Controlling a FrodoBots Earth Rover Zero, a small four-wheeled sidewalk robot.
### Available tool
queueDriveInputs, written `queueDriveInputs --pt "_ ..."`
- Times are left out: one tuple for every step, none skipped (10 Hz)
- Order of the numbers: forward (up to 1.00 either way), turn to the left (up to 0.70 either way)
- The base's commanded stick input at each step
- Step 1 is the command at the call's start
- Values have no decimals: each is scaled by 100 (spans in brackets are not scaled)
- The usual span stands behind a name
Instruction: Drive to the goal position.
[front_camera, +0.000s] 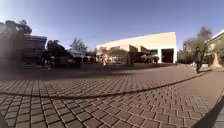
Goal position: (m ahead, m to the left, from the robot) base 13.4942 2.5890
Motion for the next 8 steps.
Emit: queueDriveInputs --pt "85 0" --pt "85 0" --pt "85 0" --pt "85 0" --pt "85 0" --pt "85 0" --pt "85 0" --pt "85 34"
